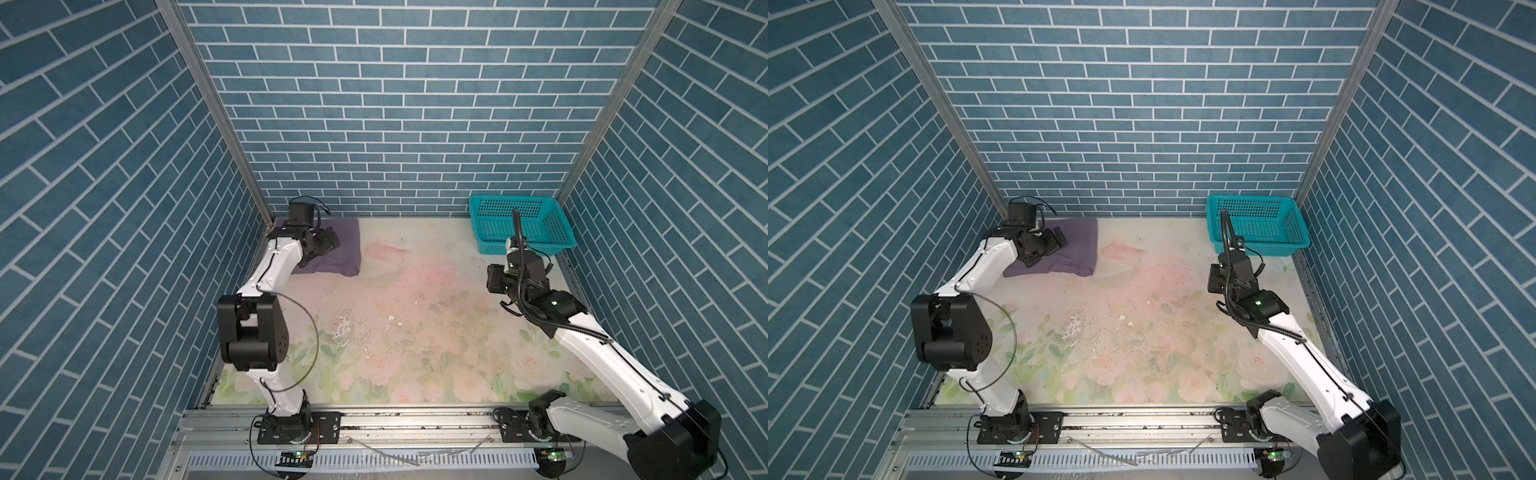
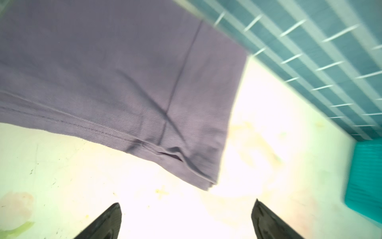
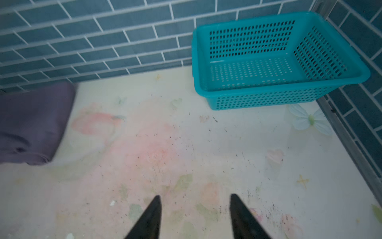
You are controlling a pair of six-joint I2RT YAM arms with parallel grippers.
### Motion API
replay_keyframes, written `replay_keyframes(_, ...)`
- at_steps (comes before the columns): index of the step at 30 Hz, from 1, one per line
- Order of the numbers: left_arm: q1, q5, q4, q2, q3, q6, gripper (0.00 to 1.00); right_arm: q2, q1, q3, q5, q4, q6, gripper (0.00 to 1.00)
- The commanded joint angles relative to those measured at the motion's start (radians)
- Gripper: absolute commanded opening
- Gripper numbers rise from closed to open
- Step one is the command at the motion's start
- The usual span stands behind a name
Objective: Fold and stack the trousers
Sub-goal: Move the trousers to the top-right of the table, then reset both arms
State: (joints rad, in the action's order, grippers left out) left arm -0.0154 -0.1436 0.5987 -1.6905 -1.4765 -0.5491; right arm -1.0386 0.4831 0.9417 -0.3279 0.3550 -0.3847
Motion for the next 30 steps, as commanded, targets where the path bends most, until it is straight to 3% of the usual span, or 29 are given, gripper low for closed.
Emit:
replay_keyframes(1,-0.003,-0.058,-0.031,0.104,0.091,0.008,0.99,0.085,-0.003,0.018,-0.102,-0.028,0.098,0.99)
replay_keyframes(8,-0.003,-0.096,-0.132,0.4,0.294,0.114,0.99,0.19,-0.003,-0.084,-0.308,-0.139,0.278,0.99)
replay_keyframes(10,-0.003,-0.076,-0.181,0.516,0.365,0.13,0.99,0.21,-0.003,-0.117,-0.34,-0.171,0.266,0.99)
replay_keyframes(12,-0.003,-0.016,-0.214,0.613,0.424,0.13,0.99,0.236,-0.003,-0.155,-0.315,-0.206,0.216,0.99)
replay_keyframes(15,-0.002,0.113,-0.241,0.733,0.483,0.105,0.99,0.284,-0.003,-0.242,-0.201,-0.33,0.244,0.99)
replay_keyframes(17,-0.003,0.116,-0.361,0.786,0.545,0.134,0.99,0.31,-0.003,-0.287,-0.194,-0.404,0.272,0.99)
replay_keyframes(20,-0.003,0.014,-0.711,0.84,0.758,0.219,0.99,0.316,-0.004,-0.334,-0.271,-0.459,0.331,0.99)
replay_keyframes(22,-0.003,-0.023,-0.853,0.856,0.886,0.244,0.99,0.308,-0.005,-0.358,-0.295,-0.452,0.361,0.99)
replay_keyframes(25,-0.003,0.027,-0.801,0.861,0.91,0.272,0.99,0.301,-0.005,-0.404,-0.294,-0.452,0.367,0.99)
replay_keyframes(30,-0.003,0.232,-0.645,0.809,0.895,0.321,0.99,0.3,-0.006,-0.514,-0.336,-0.557,0.424,0.99)
